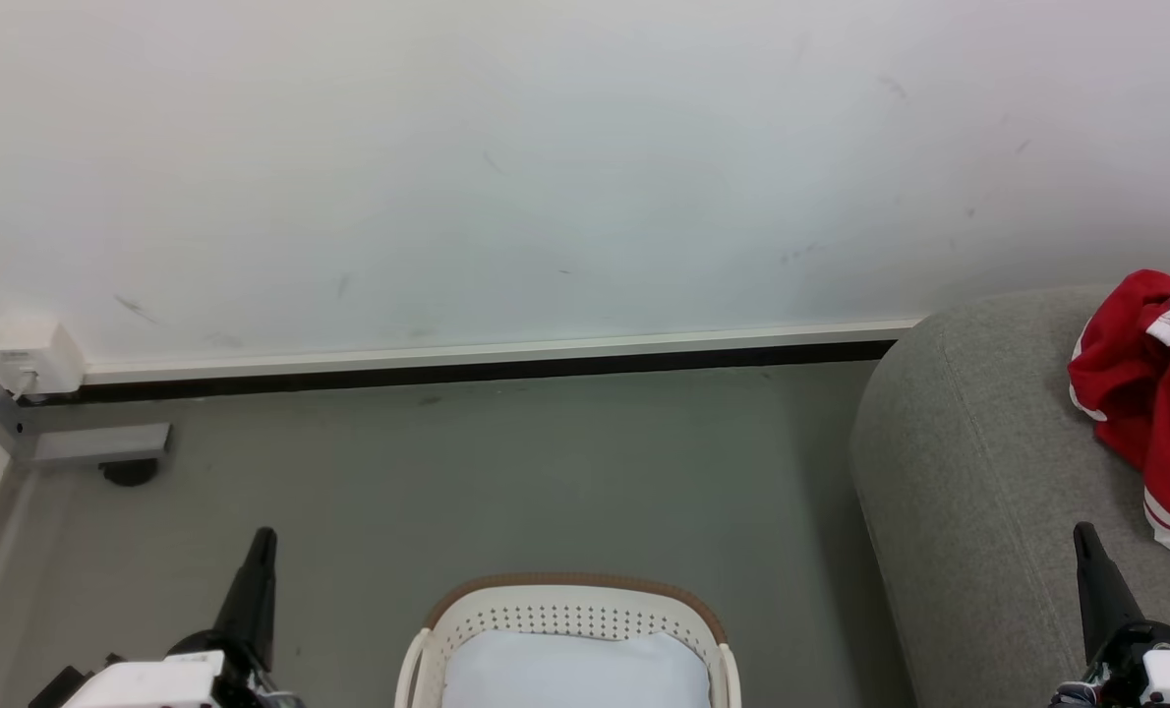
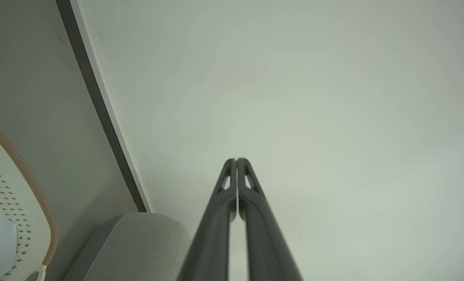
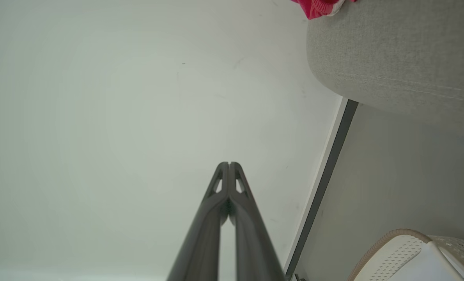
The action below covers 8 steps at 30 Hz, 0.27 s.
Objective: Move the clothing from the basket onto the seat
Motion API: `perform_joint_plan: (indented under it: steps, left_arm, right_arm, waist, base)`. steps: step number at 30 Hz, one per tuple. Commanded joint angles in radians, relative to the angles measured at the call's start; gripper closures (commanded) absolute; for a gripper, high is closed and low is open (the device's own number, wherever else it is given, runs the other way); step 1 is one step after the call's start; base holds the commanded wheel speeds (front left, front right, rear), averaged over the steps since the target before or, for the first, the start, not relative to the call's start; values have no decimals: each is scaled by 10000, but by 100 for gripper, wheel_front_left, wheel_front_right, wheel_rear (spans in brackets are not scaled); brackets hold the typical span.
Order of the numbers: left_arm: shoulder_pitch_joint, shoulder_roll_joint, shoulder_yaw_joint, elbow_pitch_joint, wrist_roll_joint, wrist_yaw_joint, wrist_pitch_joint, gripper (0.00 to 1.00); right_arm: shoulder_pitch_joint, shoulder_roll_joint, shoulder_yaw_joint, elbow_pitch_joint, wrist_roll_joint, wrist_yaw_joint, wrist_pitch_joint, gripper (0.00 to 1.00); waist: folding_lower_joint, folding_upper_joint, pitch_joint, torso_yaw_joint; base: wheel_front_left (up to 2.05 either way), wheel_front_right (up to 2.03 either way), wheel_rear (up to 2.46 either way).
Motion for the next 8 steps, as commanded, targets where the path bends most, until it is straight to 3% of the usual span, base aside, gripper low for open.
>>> perform_joint_plan:
  steps: [1,8]
  left_arm:
    - [-80,24,25,-27,-117,-36,33,100]
    - [-80,24,24,-28,-118,-36,33,100]
  right_arm:
    - [-122,6,-46,22,-45,-24,9,100]
    - [-123,10,-51,23,-53,-25,17,100]
  waist:
    - [0,0,0,0]
    - [0,0,0,0]
  base:
    - [0,0,0]
    - [0,0,0]
